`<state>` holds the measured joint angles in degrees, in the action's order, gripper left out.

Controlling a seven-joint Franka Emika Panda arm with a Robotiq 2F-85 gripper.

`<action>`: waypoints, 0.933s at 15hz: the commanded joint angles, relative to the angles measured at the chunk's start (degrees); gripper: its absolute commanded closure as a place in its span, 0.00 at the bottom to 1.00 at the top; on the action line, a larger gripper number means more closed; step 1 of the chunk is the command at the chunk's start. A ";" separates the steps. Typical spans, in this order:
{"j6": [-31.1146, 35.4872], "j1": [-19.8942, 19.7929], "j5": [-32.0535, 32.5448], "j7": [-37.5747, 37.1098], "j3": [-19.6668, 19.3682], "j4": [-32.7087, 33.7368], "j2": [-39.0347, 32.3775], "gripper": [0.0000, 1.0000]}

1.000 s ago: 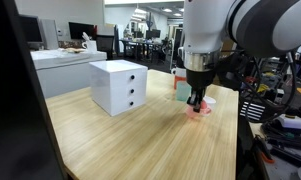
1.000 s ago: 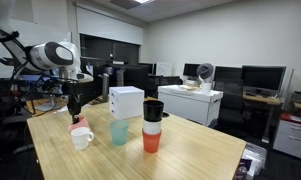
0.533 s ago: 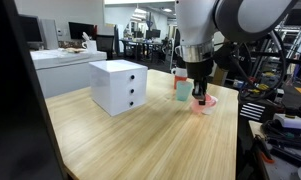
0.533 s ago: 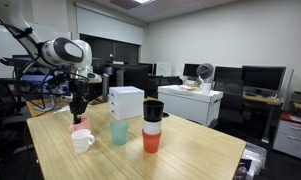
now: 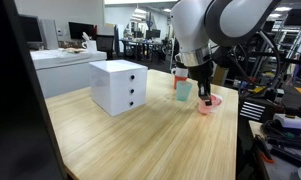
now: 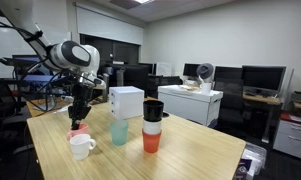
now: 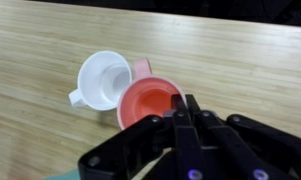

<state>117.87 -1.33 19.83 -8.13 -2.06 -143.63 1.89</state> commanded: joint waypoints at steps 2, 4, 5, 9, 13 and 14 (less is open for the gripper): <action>-1.17 -0.46 -2.92 6.59 -0.30 0.61 -0.86 0.95; -0.76 -0.45 -3.80 8.15 -0.38 0.31 -0.60 0.95; -0.72 -0.45 -4.25 9.07 -0.42 0.25 -0.44 0.95; 0.91 -0.59 -5.44 12.44 -0.73 -0.56 1.02 0.61; -0.86 -0.52 -4.60 12.40 -0.69 0.44 3.76 0.34; -1.35 -0.59 -4.91 12.47 -0.77 1.47 5.33 0.27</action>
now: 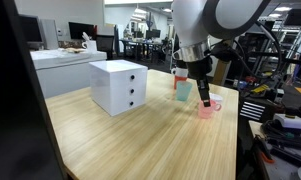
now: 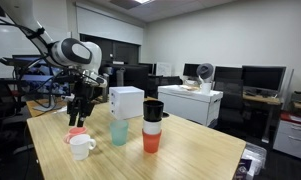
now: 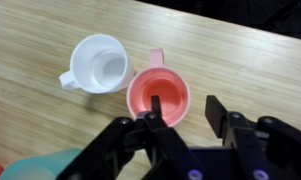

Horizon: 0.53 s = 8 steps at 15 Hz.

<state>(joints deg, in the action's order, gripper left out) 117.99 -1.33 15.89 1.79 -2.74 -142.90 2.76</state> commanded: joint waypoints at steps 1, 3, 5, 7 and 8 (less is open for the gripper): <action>-2.43 -0.71 -1.27 2.58 -0.32 3.36 7.24 0.08; -2.75 -1.65 -1.01 1.76 -1.34 8.61 8.96 0.00; -3.25 -2.76 -0.83 1.51 -2.61 15.23 8.42 0.00; -2.63 -4.24 -0.90 0.93 -4.11 21.62 6.43 0.00; -1.86 -5.17 -1.24 0.98 -5.18 25.13 4.73 0.00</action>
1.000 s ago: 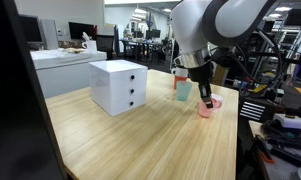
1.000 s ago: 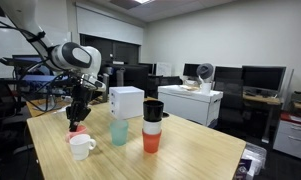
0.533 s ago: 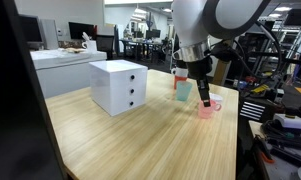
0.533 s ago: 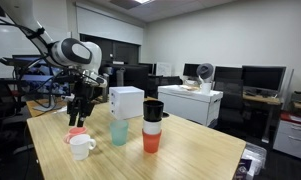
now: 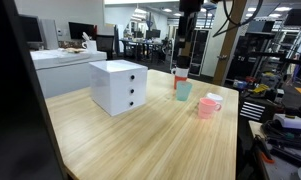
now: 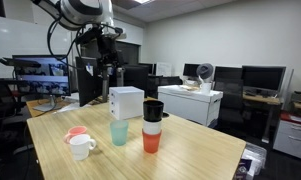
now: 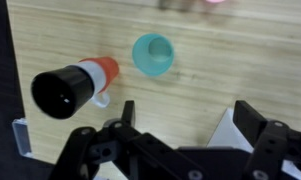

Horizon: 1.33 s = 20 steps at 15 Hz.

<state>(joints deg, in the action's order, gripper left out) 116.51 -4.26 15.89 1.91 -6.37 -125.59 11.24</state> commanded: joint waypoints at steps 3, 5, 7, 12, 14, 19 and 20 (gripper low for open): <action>2.09 -4.38 -2.25 1.27 -4.36 14.05 -8.59 0.00; 5.52 -5.96 -6.08 3.93 -6.51 17.27 -13.07 0.00; 8.42 -7.25 -10.66 6.55 -7.32 18.59 -16.34 0.00; 8.44 -10.64 -20.00 11.79 -6.81 21.11 -22.59 0.00; 7.70 -11.26 -21.32 11.79 -6.63 21.00 -23.06 0.00; 6.93 -10.92 -20.73 10.02 -6.62 17.86 -20.33 0.00; 7.32 -10.76 -20.35 10.09 -6.60 16.96 -19.63 0.00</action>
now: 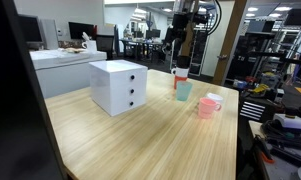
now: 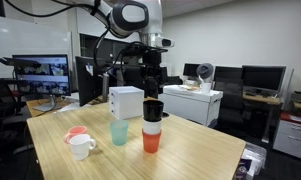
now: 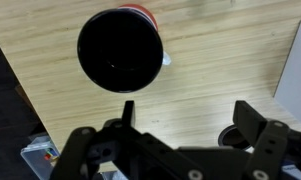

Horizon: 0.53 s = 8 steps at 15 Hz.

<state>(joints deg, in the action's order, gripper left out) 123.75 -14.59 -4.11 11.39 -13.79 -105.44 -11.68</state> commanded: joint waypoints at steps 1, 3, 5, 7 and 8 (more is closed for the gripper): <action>0.26 -0.38 -0.32 0.83 0.91 -3.79 3.61 0.00; 0.83 -0.19 0.40 0.50 0.92 -5.58 3.97 0.00; 1.17 -0.18 0.87 0.35 0.84 -7.45 4.08 0.00; 1.24 -0.23 1.12 0.03 0.70 -8.75 3.77 0.00; 1.31 -0.26 1.17 -0.20 0.62 -9.02 3.59 0.00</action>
<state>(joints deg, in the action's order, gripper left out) 123.98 -14.56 -3.87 11.39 -13.29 -111.41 -9.77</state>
